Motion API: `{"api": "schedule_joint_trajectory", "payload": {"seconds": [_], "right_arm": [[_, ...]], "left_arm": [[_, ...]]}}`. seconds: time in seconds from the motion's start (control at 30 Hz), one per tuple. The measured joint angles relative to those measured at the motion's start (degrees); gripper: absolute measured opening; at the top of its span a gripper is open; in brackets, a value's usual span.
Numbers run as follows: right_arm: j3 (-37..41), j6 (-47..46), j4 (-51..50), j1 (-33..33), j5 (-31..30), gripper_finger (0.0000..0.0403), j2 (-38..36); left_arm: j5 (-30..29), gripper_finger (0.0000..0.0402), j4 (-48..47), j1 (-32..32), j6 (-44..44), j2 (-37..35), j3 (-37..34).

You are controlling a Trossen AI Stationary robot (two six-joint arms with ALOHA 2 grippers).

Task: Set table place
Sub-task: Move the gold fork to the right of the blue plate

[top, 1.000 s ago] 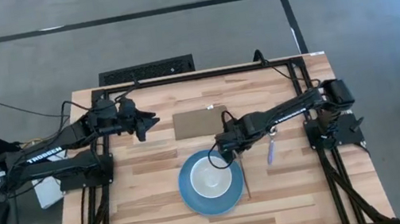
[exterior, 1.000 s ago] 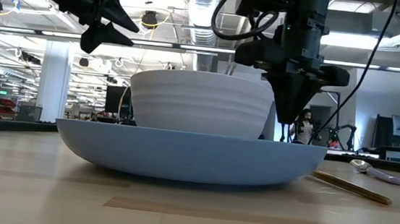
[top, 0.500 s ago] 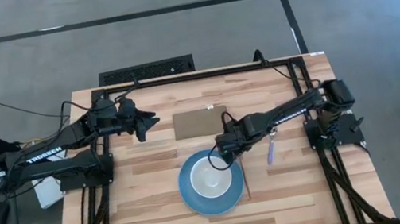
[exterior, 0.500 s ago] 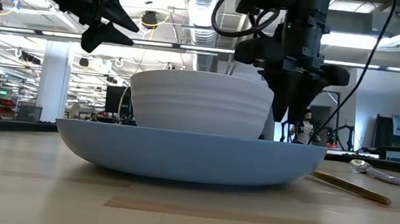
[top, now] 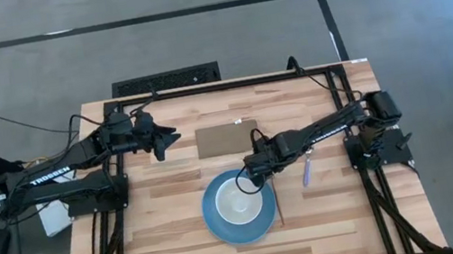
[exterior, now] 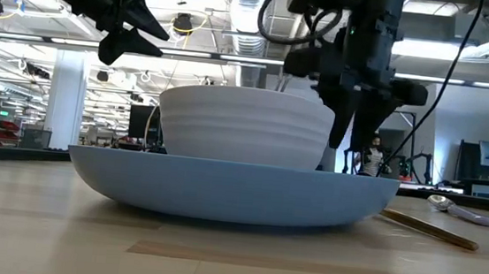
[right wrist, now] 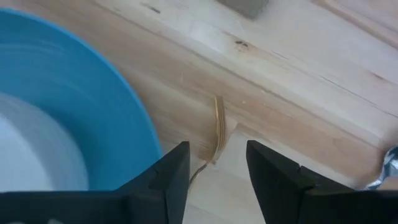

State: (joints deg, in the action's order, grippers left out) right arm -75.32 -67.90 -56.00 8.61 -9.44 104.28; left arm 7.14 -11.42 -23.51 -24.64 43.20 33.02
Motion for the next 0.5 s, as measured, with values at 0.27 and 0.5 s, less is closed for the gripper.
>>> {"api": "schedule_joint_trajectory", "payload": {"seconds": [0.27,0.5], "right_arm": [[0.1,0.2,-0.1,0.4,1.3,0.0158,4.9],[0.1,-1.1,-0.3,0.5,1.5,0.0152,4.8]], "left_arm": [[0.0,0.0169,-1.0,0.0,0.0,0.0,0.0],[0.0,0.0169,-1.3,0.0,0.0,0.0,0.0]]}}
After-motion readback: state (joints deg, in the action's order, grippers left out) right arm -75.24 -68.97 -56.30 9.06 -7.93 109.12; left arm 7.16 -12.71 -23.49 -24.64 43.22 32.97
